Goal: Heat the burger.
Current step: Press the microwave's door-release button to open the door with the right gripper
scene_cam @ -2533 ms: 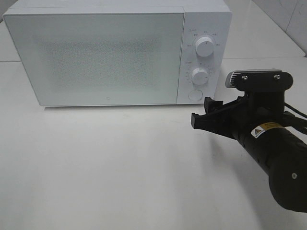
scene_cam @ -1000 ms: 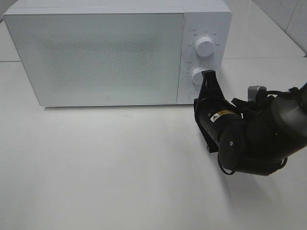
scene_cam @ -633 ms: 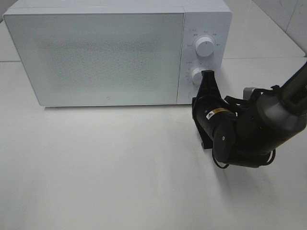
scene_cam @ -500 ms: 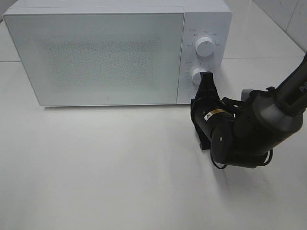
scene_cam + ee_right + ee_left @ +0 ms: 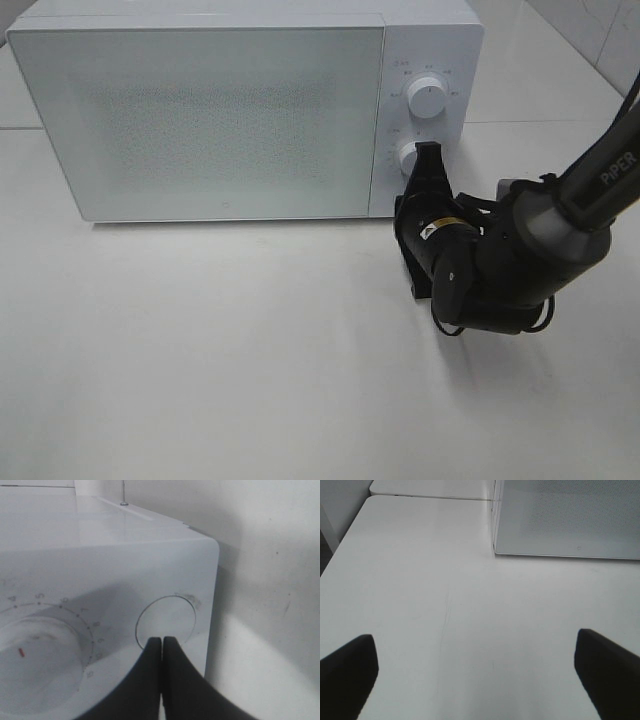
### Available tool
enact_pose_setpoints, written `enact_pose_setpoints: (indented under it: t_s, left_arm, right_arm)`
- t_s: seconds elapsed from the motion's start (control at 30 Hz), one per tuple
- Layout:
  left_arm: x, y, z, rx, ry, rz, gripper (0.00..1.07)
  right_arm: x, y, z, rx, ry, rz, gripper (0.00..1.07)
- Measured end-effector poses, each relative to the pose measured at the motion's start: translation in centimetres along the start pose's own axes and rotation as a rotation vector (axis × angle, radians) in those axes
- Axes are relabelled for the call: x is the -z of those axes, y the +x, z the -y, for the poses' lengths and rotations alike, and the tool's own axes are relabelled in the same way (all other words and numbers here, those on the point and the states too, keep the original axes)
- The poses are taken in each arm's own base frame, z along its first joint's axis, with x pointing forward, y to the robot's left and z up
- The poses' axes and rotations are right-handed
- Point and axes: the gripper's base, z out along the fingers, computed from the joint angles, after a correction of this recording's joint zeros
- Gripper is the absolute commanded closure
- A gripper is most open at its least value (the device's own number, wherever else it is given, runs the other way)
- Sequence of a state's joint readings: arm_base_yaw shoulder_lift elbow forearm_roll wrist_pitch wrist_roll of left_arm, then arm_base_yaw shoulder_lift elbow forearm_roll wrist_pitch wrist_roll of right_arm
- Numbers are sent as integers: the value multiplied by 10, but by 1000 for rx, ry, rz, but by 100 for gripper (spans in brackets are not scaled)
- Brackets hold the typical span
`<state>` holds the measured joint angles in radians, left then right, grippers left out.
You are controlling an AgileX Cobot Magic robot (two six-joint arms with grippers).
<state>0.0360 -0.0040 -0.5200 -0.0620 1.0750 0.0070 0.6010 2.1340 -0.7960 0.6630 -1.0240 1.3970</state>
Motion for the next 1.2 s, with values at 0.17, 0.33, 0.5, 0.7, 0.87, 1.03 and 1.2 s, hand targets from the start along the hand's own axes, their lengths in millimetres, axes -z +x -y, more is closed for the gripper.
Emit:
enact_pose_setpoints:
  t_s: [0.17, 0.33, 0.5, 0.7, 0.87, 1.03, 1.2]
  left_arm:
    - [0, 0, 0, 0, 0, 0, 6]
    - [0, 0, 0, 0, 0, 0, 6]
    - [0, 0, 0, 0, 0, 0, 6]
    - [0, 0, 0, -1, 0, 0, 6]
    - [0, 0, 0, -2, 0, 0, 6]
    - [0, 0, 0, -2, 0, 0, 6]
    - [0, 0, 0, -2, 0, 0, 6]
  right_arm:
    - [-5, 2, 2, -5, 0, 6, 107]
    - [-9, 1, -2, -18, -13, 18, 107]
    - [-13, 0, -4, -16, -1, 32, 107]
    - [-15, -1, -6, -18, 7, 58, 107]
    - [-16, -2, -6, -21, 10, 76, 107]
    - [-18, 0, -8, -38, 19, 80, 107]
    - [-25, 5, -5, -54, 28, 84, 107]
